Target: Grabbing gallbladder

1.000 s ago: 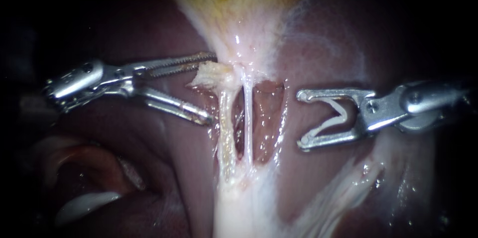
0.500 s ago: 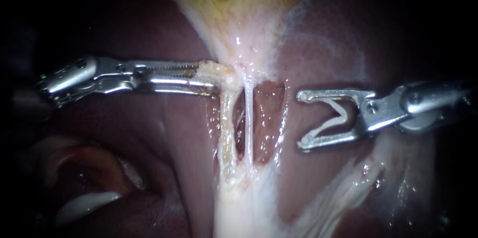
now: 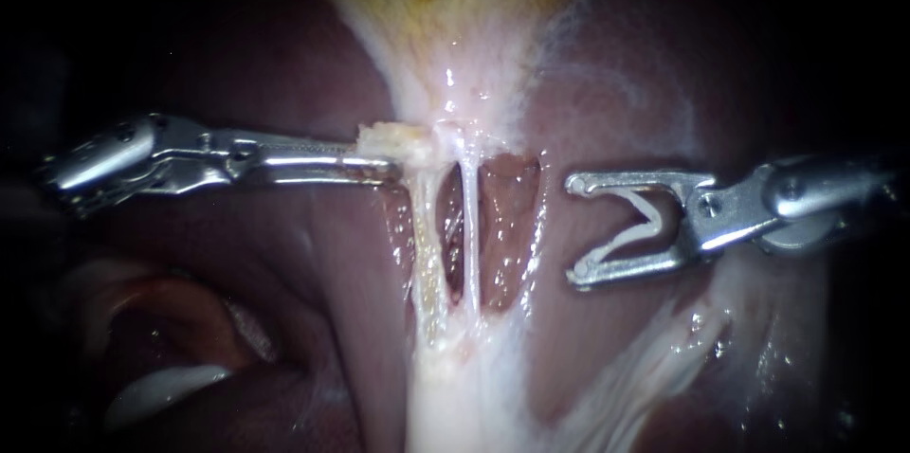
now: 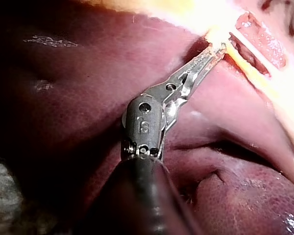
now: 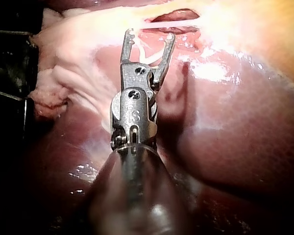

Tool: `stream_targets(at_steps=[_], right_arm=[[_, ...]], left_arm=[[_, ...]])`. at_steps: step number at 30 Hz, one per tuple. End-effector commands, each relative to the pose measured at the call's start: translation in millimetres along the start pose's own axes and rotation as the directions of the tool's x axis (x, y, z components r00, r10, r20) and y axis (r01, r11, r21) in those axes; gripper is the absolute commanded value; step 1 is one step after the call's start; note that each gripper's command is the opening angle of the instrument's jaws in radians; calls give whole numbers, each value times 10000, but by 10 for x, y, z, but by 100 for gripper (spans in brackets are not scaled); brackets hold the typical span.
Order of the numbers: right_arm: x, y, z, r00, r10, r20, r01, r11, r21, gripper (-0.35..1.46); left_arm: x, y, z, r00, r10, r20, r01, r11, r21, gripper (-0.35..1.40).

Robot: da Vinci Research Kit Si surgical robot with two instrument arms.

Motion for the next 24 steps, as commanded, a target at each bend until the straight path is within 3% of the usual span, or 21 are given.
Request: stream_targets(at_steps=[1,4,6,11,24], right_arm=[[0,0,0,10000,0,-2,0,10000,2,49],[0,0,0,10000,0,-2,0,10000,2,49],[0,0,0,10000,-1,-3,1,10000,3,49],[0,0,-1,10000,-1,-3,1,10000,3,49],[0,0,-1,10000,-1,-2,1,10000,3,49]], left_arm=[[-6,-3,-2,10000,-17,-4,17,10000,41,-35],[-25,-11,-12,9998,-195,85,196,9998,-12,-35],[-39,-17,-19,9996,-56,288,58,10000,-71,-35],[-58,-26,-28,9985,-11,552,15,10000,-85,-35],[-52,-24,-27,9985,83,546,-77,9999,-118,-35]])
